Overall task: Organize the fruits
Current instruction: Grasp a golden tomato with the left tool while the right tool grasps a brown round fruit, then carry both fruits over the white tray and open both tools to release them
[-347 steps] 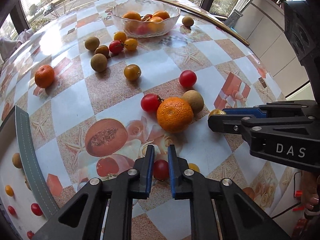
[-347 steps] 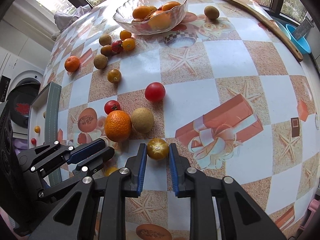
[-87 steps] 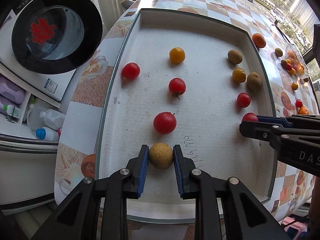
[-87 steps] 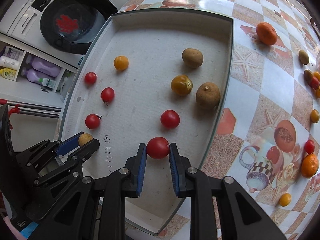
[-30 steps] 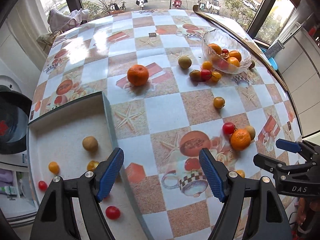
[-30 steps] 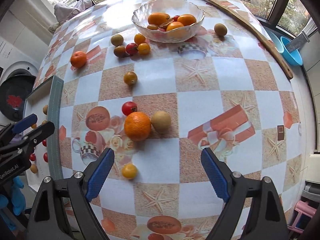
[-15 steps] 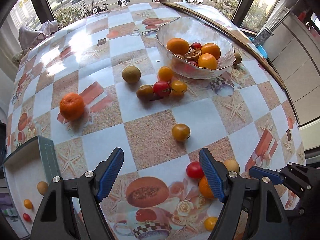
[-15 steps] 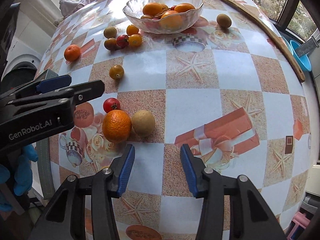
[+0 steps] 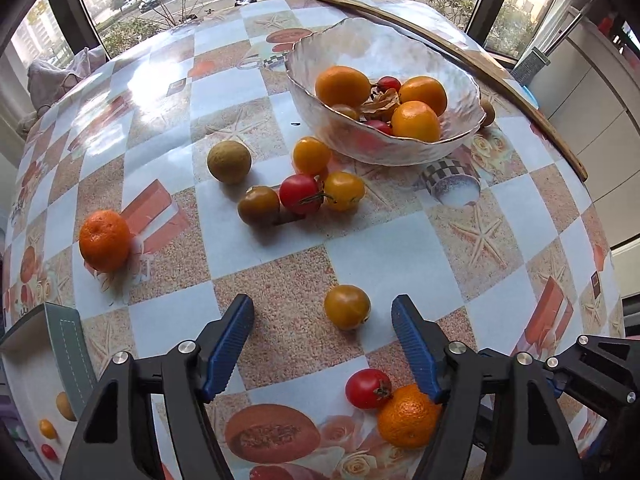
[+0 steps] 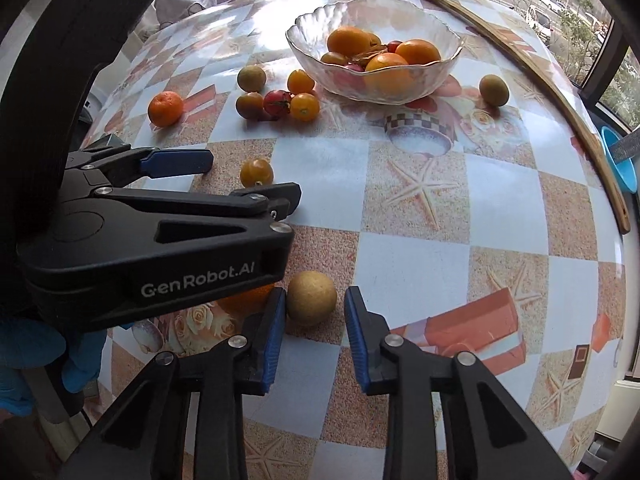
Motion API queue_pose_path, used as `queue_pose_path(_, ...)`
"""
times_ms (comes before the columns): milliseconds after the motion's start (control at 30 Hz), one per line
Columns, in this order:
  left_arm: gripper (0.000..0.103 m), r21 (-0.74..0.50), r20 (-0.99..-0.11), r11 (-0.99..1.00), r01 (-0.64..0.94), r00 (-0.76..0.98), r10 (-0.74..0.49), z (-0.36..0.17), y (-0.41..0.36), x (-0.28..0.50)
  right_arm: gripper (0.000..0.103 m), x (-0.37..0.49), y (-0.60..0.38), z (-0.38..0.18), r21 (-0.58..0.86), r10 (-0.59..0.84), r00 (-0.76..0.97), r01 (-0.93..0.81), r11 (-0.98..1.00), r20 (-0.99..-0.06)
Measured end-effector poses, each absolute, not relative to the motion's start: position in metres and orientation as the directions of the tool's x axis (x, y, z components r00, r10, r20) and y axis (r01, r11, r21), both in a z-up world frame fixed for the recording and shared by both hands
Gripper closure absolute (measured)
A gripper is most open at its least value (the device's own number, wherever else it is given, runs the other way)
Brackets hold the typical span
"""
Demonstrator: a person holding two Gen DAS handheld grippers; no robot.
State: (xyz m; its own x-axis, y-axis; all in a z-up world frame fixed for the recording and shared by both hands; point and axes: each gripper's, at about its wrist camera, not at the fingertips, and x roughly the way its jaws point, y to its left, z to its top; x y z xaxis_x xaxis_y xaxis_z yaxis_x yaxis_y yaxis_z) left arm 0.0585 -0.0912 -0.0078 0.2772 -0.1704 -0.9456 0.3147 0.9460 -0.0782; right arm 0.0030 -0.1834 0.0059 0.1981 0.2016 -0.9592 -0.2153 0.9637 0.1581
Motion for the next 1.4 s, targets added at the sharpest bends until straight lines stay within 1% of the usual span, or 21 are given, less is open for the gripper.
queue_pose_path(33,0.033,-0.080,-0.945,0.947,0.312,0.277,-0.171,-0.007,-0.091,0.057,0.075,0.004,-0.182,0.005,0.162,0.205,0.197,-0.216,0.963,-0.959)
queue_pose_path(67,0.037,-0.083,-0.945,0.948,0.307,0.279,-0.173,-0.007,-0.091,0.058,0.075,0.005,-0.182,0.006,0.165,0.208,0.195,-0.214,0.963,-0.958)
queue_pose_path(100,0.044,-0.077,-0.944,0.950,0.303,0.283,-0.167,-0.007,-0.090,0.058,0.075,0.006,-0.183,0.006,0.169,0.210,0.194,-0.208,0.963,-0.958)
queue_pose_path(167,0.050,-0.077,-0.943,0.951,0.300,0.287,-0.167,-0.006,-0.089,0.061,0.075,0.005,-0.185,0.006,0.189,0.223,0.187,-0.185,0.965,-0.957)
queue_pose_path(200,0.059,-0.090,-0.941,0.949,0.302,0.287,-0.181,-0.005,-0.088,0.061,0.075,0.005,-0.187,0.006,0.198,0.228,0.183,-0.169,0.966,-0.956)
queue_pose_path(233,0.066,-0.113,-0.937,0.944,0.310,0.283,-0.205,-0.003,-0.088,0.061,0.075,0.005,-0.189,0.006,0.204,0.231,0.179,-0.156,0.967,-0.956)
queue_pose_path(267,0.077,-0.132,-0.935,0.938,0.321,0.275,-0.226,-0.002,-0.089,0.061,0.075,0.002,-0.192,0.007,0.208,0.232,0.176,-0.145,0.967,-0.957)
queue_pose_path(300,0.080,-0.135,-0.935,0.935,0.328,0.270,-0.229,-0.001,-0.092,0.059,0.075,0.001,-0.194,0.007,0.210,0.232,0.175,-0.137,0.968,-0.957)
queue_pose_path(367,0.080,-0.132,-0.936,0.936,0.328,0.269,-0.227,-0.001,-0.093,0.056,0.075,-0.001,-0.197,0.009,0.210,0.230,0.174,-0.123,0.970,-0.958)
queue_pose_path(467,0.079,-0.176,-0.933,0.940,0.293,0.253,-0.254,0.001,-0.085,0.054,0.075,-0.005,-0.203,0.012,0.215,0.230,0.173,-0.101,0.971,-0.958)
queue_pose_path(800,0.079,-0.188,-0.923,0.949,0.255,0.284,-0.259,0.023,-0.055,0.040,0.075,-0.011,-0.213,0.026,0.231,0.235,0.177,-0.044,0.972,-0.956)
queue_pose_path(1033,0.079,-0.200,-0.908,0.961,0.192,0.332,-0.255,0.043,-0.012,0.026,0.075,-0.009,-0.200,0.043,0.227,0.236,0.191,-0.069,0.971,-0.953)
queue_pose_path(1400,0.079,-0.174,-0.907,0.983,0.051,0.381,-0.180,0.055,0.076,0.000,0.075,0.002,-0.133,0.055,0.255,0.285,0.181,-0.168,0.952,-0.941)
